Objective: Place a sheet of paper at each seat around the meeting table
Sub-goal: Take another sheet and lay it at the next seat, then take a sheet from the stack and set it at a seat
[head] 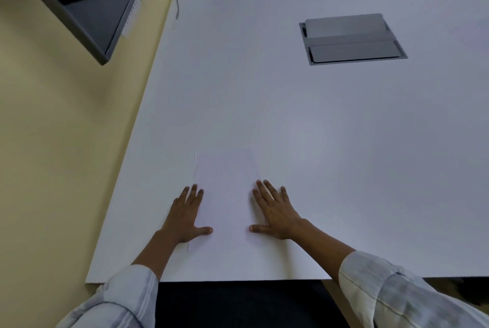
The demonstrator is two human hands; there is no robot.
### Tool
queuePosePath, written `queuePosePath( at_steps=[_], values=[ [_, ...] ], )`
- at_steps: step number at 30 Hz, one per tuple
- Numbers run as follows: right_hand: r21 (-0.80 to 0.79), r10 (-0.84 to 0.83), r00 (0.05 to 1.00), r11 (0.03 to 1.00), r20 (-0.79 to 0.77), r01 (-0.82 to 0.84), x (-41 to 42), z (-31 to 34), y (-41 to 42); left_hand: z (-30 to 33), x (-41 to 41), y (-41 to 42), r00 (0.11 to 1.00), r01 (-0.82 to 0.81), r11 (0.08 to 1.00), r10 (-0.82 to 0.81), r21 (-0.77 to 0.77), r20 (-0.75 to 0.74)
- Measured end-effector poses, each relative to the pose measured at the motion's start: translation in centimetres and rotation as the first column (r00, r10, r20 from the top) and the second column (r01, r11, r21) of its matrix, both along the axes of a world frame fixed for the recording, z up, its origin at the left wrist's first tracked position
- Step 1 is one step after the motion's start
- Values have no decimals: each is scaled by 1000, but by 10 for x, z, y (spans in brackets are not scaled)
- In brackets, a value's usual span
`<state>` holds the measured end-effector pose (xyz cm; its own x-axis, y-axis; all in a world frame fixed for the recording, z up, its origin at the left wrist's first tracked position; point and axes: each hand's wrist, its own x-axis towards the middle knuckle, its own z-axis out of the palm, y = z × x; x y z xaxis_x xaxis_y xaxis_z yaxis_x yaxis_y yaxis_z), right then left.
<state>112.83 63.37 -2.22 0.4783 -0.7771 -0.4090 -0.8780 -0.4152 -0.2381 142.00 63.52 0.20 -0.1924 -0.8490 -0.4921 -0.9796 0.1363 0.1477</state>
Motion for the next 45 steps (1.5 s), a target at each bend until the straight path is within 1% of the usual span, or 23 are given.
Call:
queuePosePath(
  at_steps=[3,7,10,14,18,22,26,29,31,33,34,35,36,37,39,40,42,43,45],
  values=[
    [-34,10,999,999,35,-9,-13,16,3,23,-17,-1,1000,-12,999,12,-46,8],
    [-116,33,997,993,66,-25,-47,45,5,66,-61,1,999,36,988,-34,-149,16],
    [-183,53,996,982,72,-39,-82,77,9,104,-110,7,998,69,963,-68,-262,13],
    [-282,42,995,959,95,-13,-147,120,20,147,-187,18,992,127,918,-113,-375,59],
    [-361,-61,993,928,103,95,-232,162,45,176,-272,32,977,211,875,-205,-435,60],
    [-407,-219,972,882,90,236,-326,195,88,191,-366,55,934,335,810,-351,-482,61],
    [-449,-405,912,805,64,388,-413,222,153,204,-461,93,858,446,712,-512,-543,34],
    [-454,-490,871,770,28,448,-465,237,205,211,-524,130,819,488,663,-572,-567,36],
    [-433,-507,862,777,2,457,-482,245,219,213,-543,141,810,499,664,-586,-558,26],
    [-453,-575,818,731,-6,510,-533,264,263,220,-600,168,775,508,634,-632,-583,-12],
    [-458,-589,808,718,2,524,-538,270,263,223,-603,168,775,505,640,-632,-579,-23],
    [-471,-629,777,682,14,560,-571,275,290,227,-640,187,746,523,618,-665,-587,-35],
    [-486,-652,758,652,34,582,-598,281,316,229,-673,200,730,536,602,-682,-592,-33],
    [-493,-650,759,649,37,579,-600,284,315,232,-673,197,745,522,607,-667,-599,-26],
    [-506,-661,748,626,59,593,-639,291,344,236,-723,210,730,526,584,-683,-618,-24],
    [-509,-656,753,631,52,586,-636,293,342,238,-721,208,745,515,585,-667,-627,-11],
    [-531,-676,732,590,88,608,-695,302,370,246,-793,223,720,531,552,-694,-643,-2],
    [-536,-671,737,593,83,601,-694,305,368,251,-795,219,720,530,543,-694,-651,7],
    [-563,-663,743,580,92,588,-763,309,386,259,-877,230,702,516,521,-712,-680,-13]
  ],
)
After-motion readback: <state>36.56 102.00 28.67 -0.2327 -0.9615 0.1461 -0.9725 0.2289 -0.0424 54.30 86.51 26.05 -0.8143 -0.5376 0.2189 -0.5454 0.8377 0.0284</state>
